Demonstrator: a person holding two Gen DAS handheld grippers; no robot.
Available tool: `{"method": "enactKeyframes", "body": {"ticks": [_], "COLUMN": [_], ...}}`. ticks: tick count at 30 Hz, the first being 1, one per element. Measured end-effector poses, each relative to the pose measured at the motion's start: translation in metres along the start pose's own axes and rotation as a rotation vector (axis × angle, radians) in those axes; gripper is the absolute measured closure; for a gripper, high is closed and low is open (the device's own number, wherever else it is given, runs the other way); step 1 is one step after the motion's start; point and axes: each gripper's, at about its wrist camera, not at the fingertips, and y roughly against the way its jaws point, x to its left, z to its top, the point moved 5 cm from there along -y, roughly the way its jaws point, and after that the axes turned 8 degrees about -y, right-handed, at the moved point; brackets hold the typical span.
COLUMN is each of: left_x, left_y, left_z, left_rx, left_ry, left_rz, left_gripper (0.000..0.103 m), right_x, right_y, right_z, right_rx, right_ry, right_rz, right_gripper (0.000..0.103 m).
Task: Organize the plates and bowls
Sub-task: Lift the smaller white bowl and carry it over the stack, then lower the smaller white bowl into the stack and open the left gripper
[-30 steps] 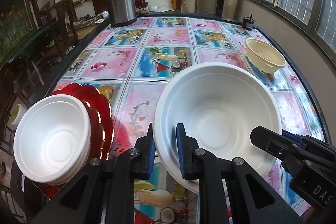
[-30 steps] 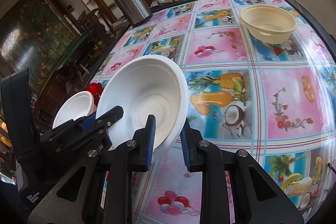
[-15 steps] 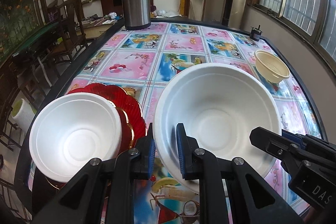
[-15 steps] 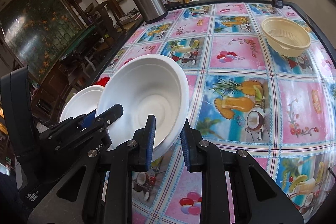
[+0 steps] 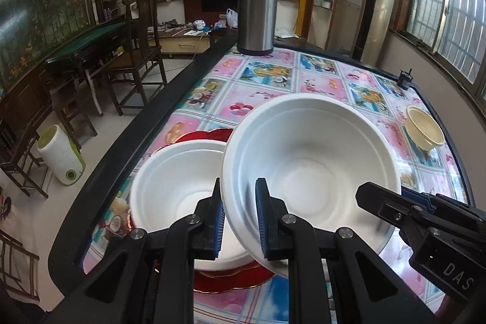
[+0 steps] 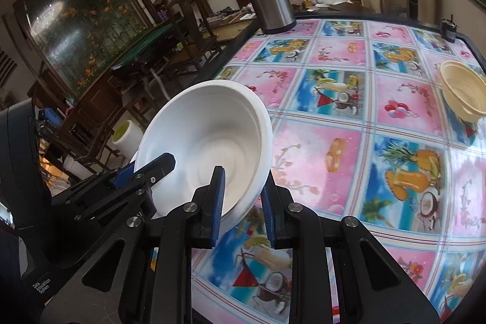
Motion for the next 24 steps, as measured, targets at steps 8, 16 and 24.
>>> {"method": "enactKeyframes", "body": {"ticks": [8, 16, 24], "left_x": [0.043, 0.051, 0.057], "left_y": [-0.008, -0.032, -0.029], "left_z": [-0.012, -0.025, -0.028], "left_rx": [0.033, 0.081, 0.04], "left_ry": [0.061, 0.077, 0.081], "left_rz": [0.052, 0.05, 0.087], "left_gripper": [0.085, 0.085, 0.084], "right_x": [0.041, 0.042, 0.037], "right_y": [-0.045, -0.08, -0.08], "right_z": [-0.007, -0.014, -0.011], "right_rx": [0.078, 0.141, 0.125], "right_ry": [0.046, 0.062, 0.06], "right_rz": [0.04, -0.012, -0.058], "right_gripper": [0.08, 0.08, 0.08]}}
